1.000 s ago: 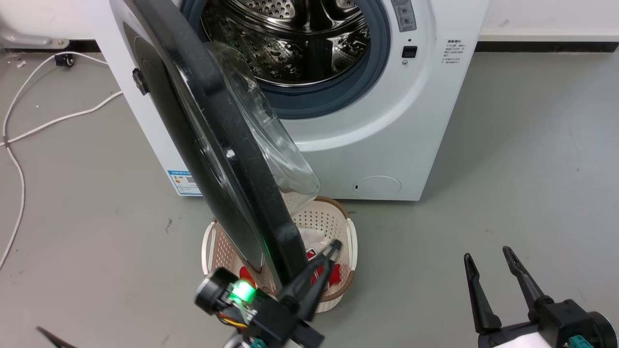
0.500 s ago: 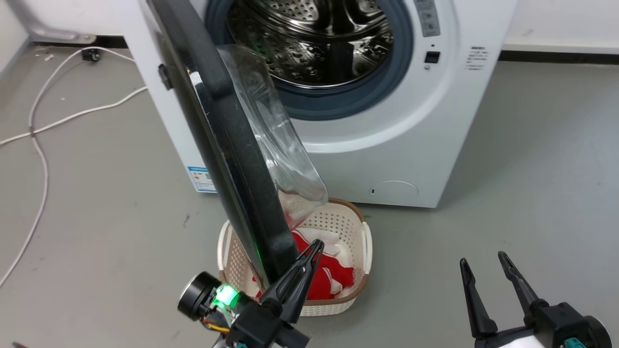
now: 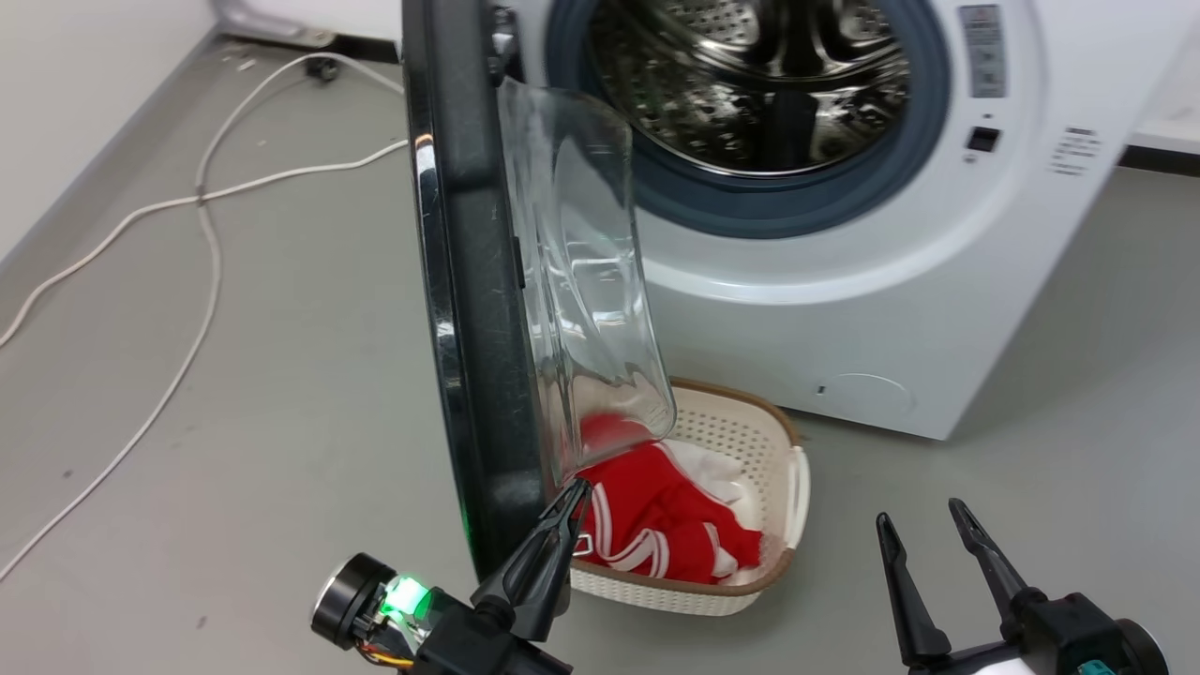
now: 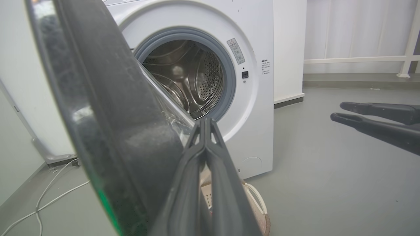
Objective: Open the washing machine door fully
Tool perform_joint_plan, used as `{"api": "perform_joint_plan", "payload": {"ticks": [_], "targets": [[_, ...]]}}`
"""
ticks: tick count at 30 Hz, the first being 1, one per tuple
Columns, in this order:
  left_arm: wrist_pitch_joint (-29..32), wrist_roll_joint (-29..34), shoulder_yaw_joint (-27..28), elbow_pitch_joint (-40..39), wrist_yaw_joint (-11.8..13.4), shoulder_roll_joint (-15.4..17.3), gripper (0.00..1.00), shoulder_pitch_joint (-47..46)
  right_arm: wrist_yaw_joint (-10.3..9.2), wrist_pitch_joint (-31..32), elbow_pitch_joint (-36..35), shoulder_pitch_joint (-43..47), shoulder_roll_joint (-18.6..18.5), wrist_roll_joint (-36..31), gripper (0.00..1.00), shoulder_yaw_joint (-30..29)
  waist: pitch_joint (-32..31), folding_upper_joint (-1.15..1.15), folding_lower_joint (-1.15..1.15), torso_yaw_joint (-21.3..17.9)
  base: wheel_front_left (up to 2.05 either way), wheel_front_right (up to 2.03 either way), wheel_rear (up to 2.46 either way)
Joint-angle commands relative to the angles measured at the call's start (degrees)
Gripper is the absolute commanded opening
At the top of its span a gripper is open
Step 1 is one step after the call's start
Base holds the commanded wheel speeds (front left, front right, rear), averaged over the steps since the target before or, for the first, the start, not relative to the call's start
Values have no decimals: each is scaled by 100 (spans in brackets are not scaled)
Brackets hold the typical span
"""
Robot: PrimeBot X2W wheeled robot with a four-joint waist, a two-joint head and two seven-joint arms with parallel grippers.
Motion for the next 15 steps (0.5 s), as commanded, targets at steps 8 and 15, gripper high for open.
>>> {"api": "perform_joint_plan", "payload": {"ticks": [8, 15], "targets": [[24, -56, 274, 82, 97, -16, 0, 97, -6, -11, 43, -52, 11, -25, 100, 82, 158, 0, 0, 669, 0, 0, 0], [22, -193, 588, 102, 204, -60, 0, 263, -6, -11, 55, -53, 11, -67, 100, 140, 200, 0, 0, 931, 0, 0, 0]]}}
